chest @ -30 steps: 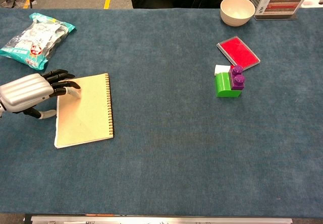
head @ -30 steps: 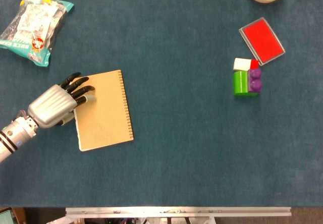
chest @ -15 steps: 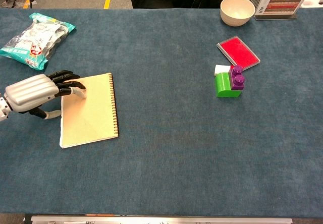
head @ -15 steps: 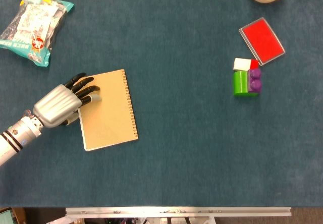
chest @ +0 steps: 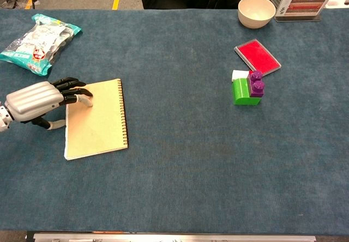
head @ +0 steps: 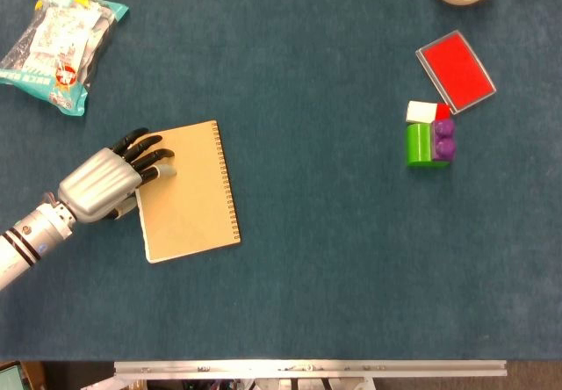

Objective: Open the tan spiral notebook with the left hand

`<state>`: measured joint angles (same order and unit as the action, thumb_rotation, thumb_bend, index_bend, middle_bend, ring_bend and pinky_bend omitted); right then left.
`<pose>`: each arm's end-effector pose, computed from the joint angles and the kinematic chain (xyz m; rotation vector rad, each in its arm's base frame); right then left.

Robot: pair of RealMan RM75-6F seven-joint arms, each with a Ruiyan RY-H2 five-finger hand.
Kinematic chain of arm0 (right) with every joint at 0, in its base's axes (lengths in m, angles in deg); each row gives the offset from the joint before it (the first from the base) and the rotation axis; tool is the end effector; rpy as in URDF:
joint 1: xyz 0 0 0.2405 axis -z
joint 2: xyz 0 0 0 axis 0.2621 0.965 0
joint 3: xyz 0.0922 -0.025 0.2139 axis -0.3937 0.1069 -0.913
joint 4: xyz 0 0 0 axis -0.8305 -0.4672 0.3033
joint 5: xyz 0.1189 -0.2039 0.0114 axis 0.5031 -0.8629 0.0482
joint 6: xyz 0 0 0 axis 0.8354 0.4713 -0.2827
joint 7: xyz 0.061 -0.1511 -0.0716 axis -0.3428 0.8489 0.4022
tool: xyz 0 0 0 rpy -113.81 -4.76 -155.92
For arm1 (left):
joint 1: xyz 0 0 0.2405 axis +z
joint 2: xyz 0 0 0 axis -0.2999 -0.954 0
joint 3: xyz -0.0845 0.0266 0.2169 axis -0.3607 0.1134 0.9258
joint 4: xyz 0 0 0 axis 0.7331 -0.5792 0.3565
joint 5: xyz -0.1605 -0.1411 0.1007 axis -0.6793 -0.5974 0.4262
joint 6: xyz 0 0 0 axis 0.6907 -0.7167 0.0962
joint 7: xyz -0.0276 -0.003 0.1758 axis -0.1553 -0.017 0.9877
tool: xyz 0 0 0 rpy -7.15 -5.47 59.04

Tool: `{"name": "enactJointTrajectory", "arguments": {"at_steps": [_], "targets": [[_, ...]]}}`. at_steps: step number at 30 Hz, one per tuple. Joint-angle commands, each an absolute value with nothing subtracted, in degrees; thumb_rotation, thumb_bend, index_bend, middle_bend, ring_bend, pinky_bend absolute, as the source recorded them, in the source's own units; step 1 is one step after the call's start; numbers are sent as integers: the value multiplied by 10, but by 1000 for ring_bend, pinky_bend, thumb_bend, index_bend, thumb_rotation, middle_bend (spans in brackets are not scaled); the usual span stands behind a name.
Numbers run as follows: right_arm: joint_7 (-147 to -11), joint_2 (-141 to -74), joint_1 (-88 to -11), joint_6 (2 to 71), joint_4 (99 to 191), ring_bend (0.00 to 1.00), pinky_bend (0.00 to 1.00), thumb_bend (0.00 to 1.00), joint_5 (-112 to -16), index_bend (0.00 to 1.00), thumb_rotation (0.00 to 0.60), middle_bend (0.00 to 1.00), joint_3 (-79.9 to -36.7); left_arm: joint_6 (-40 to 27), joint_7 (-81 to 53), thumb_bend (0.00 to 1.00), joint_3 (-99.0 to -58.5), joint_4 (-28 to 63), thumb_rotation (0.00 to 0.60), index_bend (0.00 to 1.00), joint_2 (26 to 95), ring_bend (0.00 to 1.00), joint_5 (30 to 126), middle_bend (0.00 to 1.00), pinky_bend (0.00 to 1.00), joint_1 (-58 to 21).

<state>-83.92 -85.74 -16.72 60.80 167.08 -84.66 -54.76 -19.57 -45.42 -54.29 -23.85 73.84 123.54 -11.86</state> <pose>-0.2982 -0.2118 0.1549 1.1984 -0.9644 1.0403 -0.3121 0.2990 -0.0295 -2.2634 -0.7348 -0.8887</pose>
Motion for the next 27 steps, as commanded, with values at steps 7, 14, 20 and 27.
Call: {"name": "enactJointTrajectory", "arguments": {"at_steps": [7,14,20,27], "targets": [[-841,-857,-166,613,1670,277,367,532,-847,382,600,369,-549,-191,-474,289,-547,-219,600,215,740,40,1232,134,0,-128],[-845,-857,-164,616,1668,277,368,533,-848,382,600,369,-549,-177,-499,290,-551,-201,600,216,742,40,1222,134,0,-131],[-847,-858,-165,616,1667,277,367,533,-849,382,600,369,-551,-162,-534,290,-556,-155,600,231,732,33,1211,134,0,-138],[-848,-859,-166,617,1665,277,367,533,-850,382,600,369,-552,-173,-540,291,-562,-108,600,247,718,32,1220,134,0,-157]]}}
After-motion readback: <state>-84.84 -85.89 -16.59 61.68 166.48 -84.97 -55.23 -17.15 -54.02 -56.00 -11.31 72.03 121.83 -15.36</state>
